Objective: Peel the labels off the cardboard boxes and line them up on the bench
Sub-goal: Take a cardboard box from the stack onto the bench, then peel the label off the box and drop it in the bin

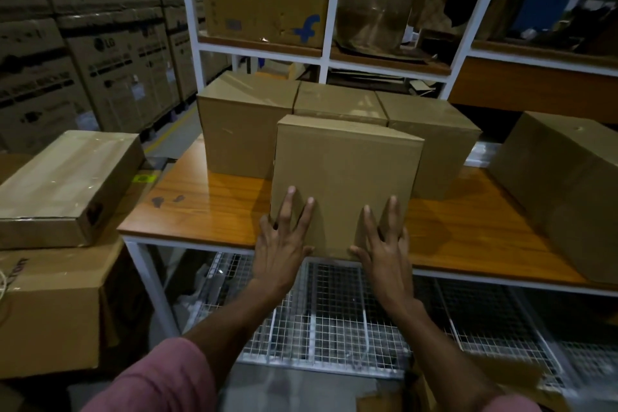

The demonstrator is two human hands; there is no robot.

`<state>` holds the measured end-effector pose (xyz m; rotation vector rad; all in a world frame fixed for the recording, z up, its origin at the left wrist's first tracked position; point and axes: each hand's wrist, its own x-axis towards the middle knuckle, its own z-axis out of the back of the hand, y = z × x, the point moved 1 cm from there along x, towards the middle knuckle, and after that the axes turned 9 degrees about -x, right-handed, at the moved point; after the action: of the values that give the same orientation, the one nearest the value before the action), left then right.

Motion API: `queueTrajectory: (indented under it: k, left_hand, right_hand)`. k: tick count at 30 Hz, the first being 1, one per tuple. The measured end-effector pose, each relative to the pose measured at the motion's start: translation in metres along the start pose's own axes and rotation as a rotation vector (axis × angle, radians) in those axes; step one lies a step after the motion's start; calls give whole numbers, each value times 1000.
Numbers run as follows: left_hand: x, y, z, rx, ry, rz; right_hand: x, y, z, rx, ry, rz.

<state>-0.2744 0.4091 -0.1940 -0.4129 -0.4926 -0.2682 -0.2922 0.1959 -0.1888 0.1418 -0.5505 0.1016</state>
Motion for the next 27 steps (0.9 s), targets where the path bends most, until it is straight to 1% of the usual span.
queueTrajectory:
  k: [6,9,11,14,16,19,24,27]
  left_hand:
    - [4,8,-25,4,-1,-13]
    - [2,9,-39,0,26,48]
    - [1,9,-45,29,2,66]
    - [3,5,-45,113,-56,-47]
    - [10,1,-40,133,-97,-110]
    - [24,-6,-30,141,-152,-171]
    - [46,-18,-9,132,-241,-240]
    - [65,-28,6,138,-256,-255]
  right_hand:
    - [4,-10,-24,-54,81,-20]
    - [5,-14,-34,-54,91,-52]
    - [5,-15,-38,-70,78,-49]
    - [9,-12,-39,-119,44,-67]
    - [14,-6,-36,-126,5,-70]
    - [24,3,-22,-127,-99,-48]
    - [50,27,11,-65,-288,62]
    - [78,35,32,5,-345,123]
